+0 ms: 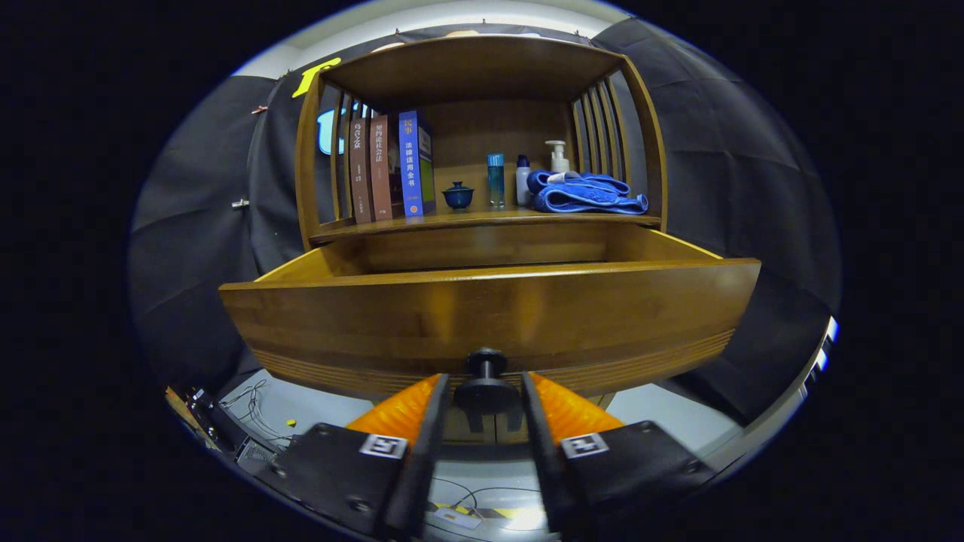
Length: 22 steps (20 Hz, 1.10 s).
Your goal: Pull open the drawer, take out the items inside it, and place them on the countertop above the cabinet.
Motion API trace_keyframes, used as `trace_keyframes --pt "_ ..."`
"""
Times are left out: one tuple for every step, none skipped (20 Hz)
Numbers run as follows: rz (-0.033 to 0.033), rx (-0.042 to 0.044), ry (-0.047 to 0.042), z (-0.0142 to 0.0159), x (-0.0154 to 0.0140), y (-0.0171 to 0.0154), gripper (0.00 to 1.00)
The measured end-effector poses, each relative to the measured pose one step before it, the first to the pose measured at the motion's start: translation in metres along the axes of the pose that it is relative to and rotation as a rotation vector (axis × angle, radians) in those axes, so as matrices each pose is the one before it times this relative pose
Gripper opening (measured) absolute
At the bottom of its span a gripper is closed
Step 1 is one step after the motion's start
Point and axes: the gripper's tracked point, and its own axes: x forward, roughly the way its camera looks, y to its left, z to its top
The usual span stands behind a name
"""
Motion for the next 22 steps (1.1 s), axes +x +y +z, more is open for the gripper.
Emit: trace_keyframes --pt "-0.0061 -0.00073 0.00477 0.00129 -0.00097 -0.00198 0.83" --pt "-0.0041 0.00333 -0.01187 -0.00181 -0.00044 -0.00076 1.0" --pt "-0.003 0.00641 -0.01912 0.00558 -0.0077 -0.00056 0.99" --pt "-0.00021 0.00859 -0.02068 0.00538 -0.00273 -0.00054 0.99" --pt "-0.00116 0.00434 -0.018 0.00761 -0.00488 -0.00099 0.99" --pt "0.00092 -0.00038 -0.01611 0.00732 -0.00394 -0.00057 0.99" --pt "0.00024 -0.00369 -0.01134 0.00883 -0.00605 0.00006 0.99" --pt "-0.00148 -0.00633 -0.01164 0.00875 -0.00637 -0.00139 0.99" --pt "-0.00118 -0.00424 -0.01626 0.0104 -0.00493 -0.00104 0.99" --pt "0.00117 -0.00331 -0.01523 0.01182 -0.00622 -0.0004 0.99" --pt "0.00203 -0.00084 -0.01905 0.01236 -0.00441 -0.00007 0.99" --pt "-0.00187 -0.00074 -0.0151 0.01425 -0.00344 -0.0008 0.99" --pt "-0.00292 -0.00083 -0.00609 0.01033 -0.00274 -0.00199 0.99" --pt "0.00101 -0.00246 -0.00327 0.01006 -0.0016 0.00068 0.99" --pt "-0.00149 -0.00699 0.00248 0.00881 -0.00054 -0.00023 0.99" --pt "-0.00323 -0.01386 0.00517 0.00847 0.00115 -0.00078 0.99" --pt "-0.00707 -0.01931 0.01055 0.00793 0.00187 -0.00117 0.99" --pt "-0.0028 -0.01792 0.01518 0.00814 0.00214 -0.00004 0.99" --pt "0.00447 -0.00422 0.01449 0.00764 0.0034 0.00201 0.99" --pt "0.00285 0.007 0.02093 0.00597 0.00432 0.00079 0.99" --pt "-0.00267 0.01127 0.02722 0.00469 0.00532 -0.00124 0.99" --pt "-0.00363 0.01142 0.0351 0.00187 0.0062 -0.00081 0.99"
